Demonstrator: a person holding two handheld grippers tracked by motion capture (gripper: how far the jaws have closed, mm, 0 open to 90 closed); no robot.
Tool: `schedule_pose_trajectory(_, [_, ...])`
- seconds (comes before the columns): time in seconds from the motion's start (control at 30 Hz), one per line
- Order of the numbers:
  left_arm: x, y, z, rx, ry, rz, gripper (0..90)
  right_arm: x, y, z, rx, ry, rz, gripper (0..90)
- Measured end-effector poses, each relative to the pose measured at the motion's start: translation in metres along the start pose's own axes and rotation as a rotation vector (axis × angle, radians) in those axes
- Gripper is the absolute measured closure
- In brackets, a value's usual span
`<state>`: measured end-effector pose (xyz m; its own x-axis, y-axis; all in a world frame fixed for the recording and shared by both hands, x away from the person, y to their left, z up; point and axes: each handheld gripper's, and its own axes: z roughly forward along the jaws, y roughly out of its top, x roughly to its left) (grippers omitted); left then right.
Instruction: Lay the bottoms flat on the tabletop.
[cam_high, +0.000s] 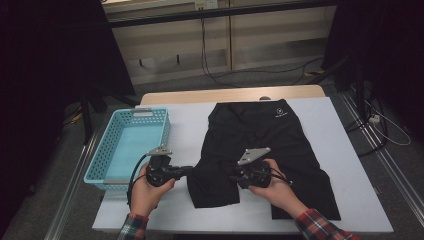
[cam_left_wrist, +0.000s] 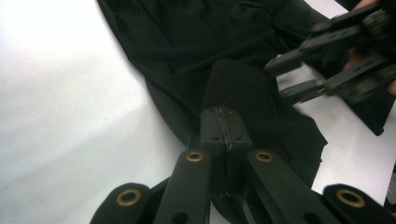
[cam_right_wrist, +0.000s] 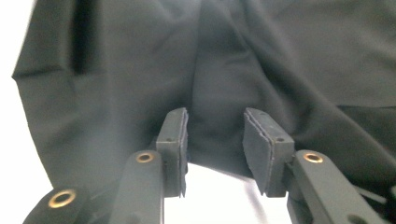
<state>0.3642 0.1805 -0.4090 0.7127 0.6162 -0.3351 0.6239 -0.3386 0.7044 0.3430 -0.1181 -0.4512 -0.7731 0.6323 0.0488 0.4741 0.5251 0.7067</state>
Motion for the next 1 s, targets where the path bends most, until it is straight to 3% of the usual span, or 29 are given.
schedule_pose_trajectory(0.1, [0.001, 0.000, 0.001, 0.002, -0.005, -0.006, 89.8, -0.005, 0.001, 0.000, -0.001, -0.004, -0.010, 88.4])
schedule_pose_trajectory(0.13, [0.002, 0.000, 0.001, 0.005, -0.009, -0.006, 89.7, -0.007, 0.000, -0.001, 0.002, -0.001, -0.005, 90.0])
schedule_pose_trajectory(0.3, [0.001, 0.000, -0.002, -0.001, -0.011, -0.008, 89.9, -0.020, -0.002, -0.020, -0.025, 0.010, 0.032, 90.0])
schedule_pose_trajectory(0.53, [0.001, 0.000, 0.003, 0.013, 0.001, 0.001, 89.9, -0.047, -0.008, -0.061, -0.105, -0.064, 0.086, 90.0])
schedule_pose_trajectory(0.63, [0.000, 0.001, 0.005, 0.004, 0.020, 0.035, 89.2, -0.051, -0.009, -0.060, -0.112, -0.068, 0.098, 90.0])
schedule_pose_trajectory(0.67, [-0.001, 0.001, 0.006, 0.005, 0.014, 0.026, 88.4, -0.049, -0.008, -0.057, -0.107, -0.055, 0.095, 90.0])
schedule_pose_trajectory(0.73, [-0.002, 0.003, 0.007, -0.029, 0.003, 0.014, 73.3, -0.043, -0.007, -0.051, -0.092, -0.041, 0.077, 90.0])
schedule_pose_trajectory(0.8, [-0.007, 0.004, 0.011, -0.035, 0.000, 0.064, 64.2, -0.038, -0.007, -0.047, -0.095, -0.034, 0.076, 85.4])
schedule_pose_trajectory(0.87, [-0.012, 0.003, 0.019, -0.045, -0.005, 0.085, 53.1, -0.035, -0.007, -0.044, -0.100, -0.032, 0.090, 73.1])
schedule_pose_trajectory(0.9, [-0.014, 0.002, 0.024, -0.035, 0.001, 0.099, 45.7, -0.035, -0.008, -0.043, -0.102, -0.038, 0.095, 70.9])
schedule_pose_trajectory(1.0, [-0.021, -0.002, 0.041, 0.020, -0.011, 0.121, 44.5, -0.034, -0.009, -0.043, -0.100, -0.034, 0.125, 59.7])
